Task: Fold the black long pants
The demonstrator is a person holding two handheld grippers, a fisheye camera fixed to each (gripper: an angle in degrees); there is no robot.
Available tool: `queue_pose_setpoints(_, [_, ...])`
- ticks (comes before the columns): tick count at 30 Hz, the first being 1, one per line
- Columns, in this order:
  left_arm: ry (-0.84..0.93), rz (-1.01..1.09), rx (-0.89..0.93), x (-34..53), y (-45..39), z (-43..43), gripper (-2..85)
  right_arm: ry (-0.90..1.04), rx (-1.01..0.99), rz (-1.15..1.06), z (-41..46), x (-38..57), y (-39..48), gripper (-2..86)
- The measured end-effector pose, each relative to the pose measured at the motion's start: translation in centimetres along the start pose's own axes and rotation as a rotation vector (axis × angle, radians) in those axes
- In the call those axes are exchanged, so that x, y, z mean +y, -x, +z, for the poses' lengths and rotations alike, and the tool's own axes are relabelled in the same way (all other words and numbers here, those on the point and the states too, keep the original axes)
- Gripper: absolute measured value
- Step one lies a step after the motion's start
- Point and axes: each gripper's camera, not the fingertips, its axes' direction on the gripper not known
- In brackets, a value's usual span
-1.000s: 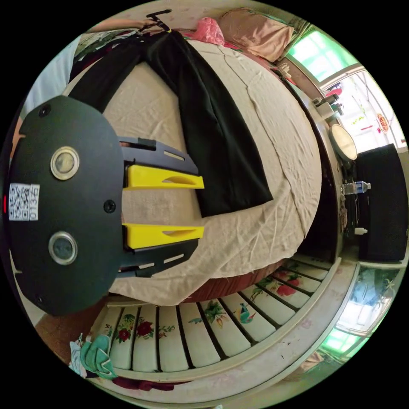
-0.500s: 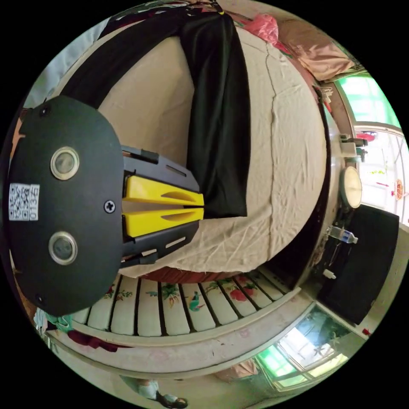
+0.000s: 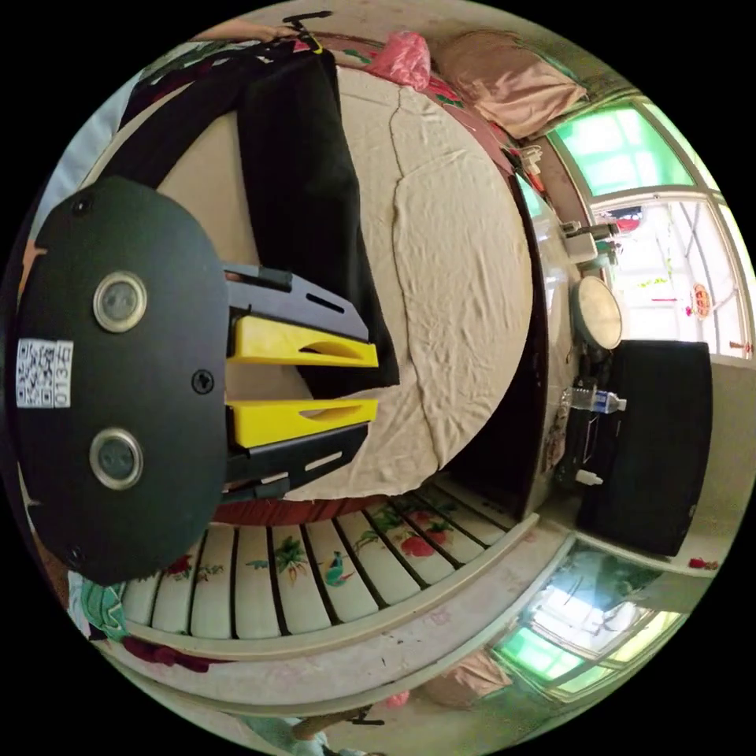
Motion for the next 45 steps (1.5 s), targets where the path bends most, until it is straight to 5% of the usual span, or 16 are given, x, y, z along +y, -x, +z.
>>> queue_pose_setpoints(11, [-0.035, -0.021, 0.004, 1.7, 1.2, -0.5, 3.5, 0.157, -0.037, 0.100, 6.3, 3.1, -2.8, 10.9])
queue_pose_setpoints(16, [-0.013, -0.017, -0.026, 1.5, 1.2, -0.2, 0.4, 0.239, 0.044, 0.105, 8.9, 2.8, -2.4, 3.1])
queue_pose_setpoints(27, [-0.006, 0.084, -0.040, 0.7, 0.3, 0.4, 0.1, 0.062, 0.150, 0.097, -2.4, 8.4, -6.6, 2.1])
queue_pose_setpoints(31, [0.000, 0.090, -0.030, 0.7, -0.2, 1.0, 2.0, 0.174, 0.120, 0.129, -1.1, 10.8, -9.2, 3.2])
queue_pose_setpoints(39, [-0.015, 0.177, -0.098, 5.3, 0.4, -4.9, 8.1, 0.054, 0.182, 0.227, -10.5, 23.2, -12.6, 7.9])
queue_pose_setpoints(45, [0.099, -0.027, -0.059, 14.7, 2.6, -5.9, 12.0, 0.072, 0.155, 0.542, -15.6, 39.1, -16.9, 9.3])
